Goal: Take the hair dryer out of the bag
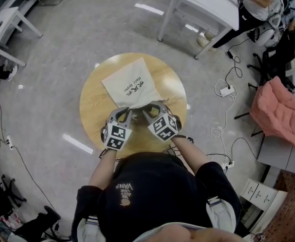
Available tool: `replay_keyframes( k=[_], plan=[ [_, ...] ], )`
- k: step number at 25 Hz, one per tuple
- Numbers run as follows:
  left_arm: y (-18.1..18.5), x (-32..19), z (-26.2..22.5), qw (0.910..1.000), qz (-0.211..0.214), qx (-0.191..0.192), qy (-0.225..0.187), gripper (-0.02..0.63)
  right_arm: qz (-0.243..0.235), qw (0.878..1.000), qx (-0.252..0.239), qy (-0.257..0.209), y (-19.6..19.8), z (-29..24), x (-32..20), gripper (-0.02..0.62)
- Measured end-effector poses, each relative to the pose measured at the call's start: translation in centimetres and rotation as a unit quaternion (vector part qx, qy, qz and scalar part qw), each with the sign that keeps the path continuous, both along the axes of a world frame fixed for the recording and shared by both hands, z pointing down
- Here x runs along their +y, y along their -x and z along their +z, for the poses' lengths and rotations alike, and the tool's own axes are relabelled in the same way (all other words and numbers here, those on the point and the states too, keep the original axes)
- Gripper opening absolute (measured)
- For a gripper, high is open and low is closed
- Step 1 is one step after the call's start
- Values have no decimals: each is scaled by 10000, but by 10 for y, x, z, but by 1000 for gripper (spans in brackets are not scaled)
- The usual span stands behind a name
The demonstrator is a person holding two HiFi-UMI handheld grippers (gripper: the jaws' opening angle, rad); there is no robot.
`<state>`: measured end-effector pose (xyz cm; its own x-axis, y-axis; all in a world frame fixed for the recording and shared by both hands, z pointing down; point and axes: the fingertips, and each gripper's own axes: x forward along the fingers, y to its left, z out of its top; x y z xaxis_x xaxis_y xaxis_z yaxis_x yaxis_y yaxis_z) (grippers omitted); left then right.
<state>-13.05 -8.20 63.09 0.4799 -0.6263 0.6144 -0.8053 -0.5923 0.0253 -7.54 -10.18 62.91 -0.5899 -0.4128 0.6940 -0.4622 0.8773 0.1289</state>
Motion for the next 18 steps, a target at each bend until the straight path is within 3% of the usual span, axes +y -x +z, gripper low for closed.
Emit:
replay_keyframes(
  k=[8,18],
  plan=[
    [1,-5,-1,10000,-46,71,7,32,-310,9992,223,-133,3,2,-8,146],
    [5,-13,-2,9999,-74,88,26,32,-951,9933,655,-94,10,11,-13,237]
  ],
)
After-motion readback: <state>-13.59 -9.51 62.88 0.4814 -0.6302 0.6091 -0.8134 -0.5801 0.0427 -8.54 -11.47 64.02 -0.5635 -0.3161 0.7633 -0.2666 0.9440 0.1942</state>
